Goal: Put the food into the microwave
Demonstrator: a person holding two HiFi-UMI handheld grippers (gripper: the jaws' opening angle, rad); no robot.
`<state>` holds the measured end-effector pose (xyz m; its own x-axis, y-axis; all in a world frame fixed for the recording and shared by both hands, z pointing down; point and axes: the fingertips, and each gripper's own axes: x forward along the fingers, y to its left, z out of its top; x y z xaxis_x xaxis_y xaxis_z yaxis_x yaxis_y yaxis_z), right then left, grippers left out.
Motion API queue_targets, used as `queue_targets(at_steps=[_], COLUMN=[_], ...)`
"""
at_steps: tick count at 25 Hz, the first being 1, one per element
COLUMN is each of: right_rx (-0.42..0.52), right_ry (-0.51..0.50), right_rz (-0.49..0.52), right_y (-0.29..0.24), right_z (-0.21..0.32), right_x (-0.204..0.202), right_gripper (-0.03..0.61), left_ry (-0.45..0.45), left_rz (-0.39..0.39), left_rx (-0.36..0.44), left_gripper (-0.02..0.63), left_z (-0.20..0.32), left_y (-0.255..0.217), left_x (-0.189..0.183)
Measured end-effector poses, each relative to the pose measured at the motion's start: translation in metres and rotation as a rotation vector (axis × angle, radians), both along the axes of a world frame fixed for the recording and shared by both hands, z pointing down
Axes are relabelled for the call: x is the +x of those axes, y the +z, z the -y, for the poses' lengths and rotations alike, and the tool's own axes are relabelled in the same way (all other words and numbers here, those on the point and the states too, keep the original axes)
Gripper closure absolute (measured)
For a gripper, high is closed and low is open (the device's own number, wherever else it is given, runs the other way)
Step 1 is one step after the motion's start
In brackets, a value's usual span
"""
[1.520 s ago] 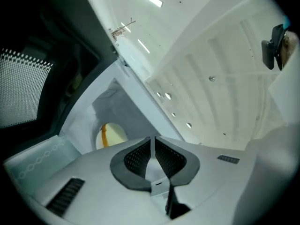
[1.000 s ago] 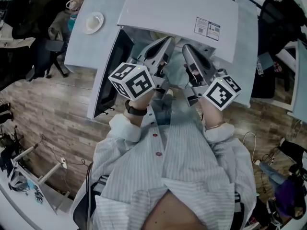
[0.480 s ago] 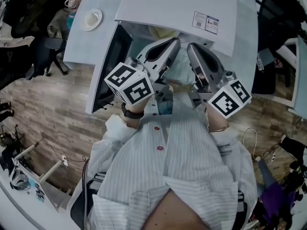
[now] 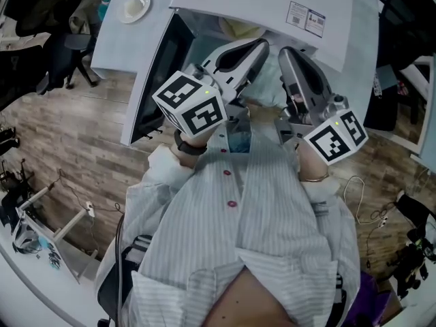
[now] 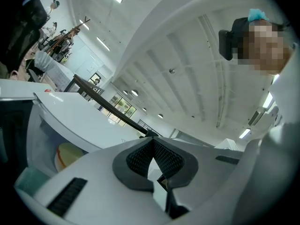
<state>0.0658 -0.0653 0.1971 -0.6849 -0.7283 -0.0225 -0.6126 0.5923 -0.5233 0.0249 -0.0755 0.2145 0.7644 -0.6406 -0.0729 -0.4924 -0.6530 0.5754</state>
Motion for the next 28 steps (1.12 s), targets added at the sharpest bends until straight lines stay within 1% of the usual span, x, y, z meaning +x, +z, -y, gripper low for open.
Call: queue_targets(at_steps=[4,8,12,15,19,28], right_rx=[-0.013,-0.016,-0.015,-0.018,-0.009,-0.024], right_ry=[-0.005,0.000,0.015,0.015,0.014,0.026], right_rz=[-0.006,-0.017,-0.015,-0.009,-0.008,-0.023], right_y=[0.002,0.001,0.001,0.002,0.000,0.006], right_z=[-0.003,-0.007,-0.011,-0.015,-0.019,-0.018], right_x=[0.000,0.001,0.004,0.004,0.003,0.005], right_gripper=[0.546,0.546,0.546,0.546,0.546,0.546], left_ry=[-0.002,0.030,0.097,0.132,0.140,0.155], left_rz=[-0.020,-0.006,0.040,0.068,0.080,0.101], left_rx=[0.002,0.019,0.041,0.040,0.033,0.023], left_gripper=[0.606,0.606,0.606,0.606,0.606,0.606], left_z=[-0.002,-0.002,-0.006,-0.009,-0.011,-0.010], left_y=[0.000,-0.004,-0.007,-0.005,-0.003,0.004], left_x=[-0.005,-0.007,0.000,0.002,0.001,0.004])
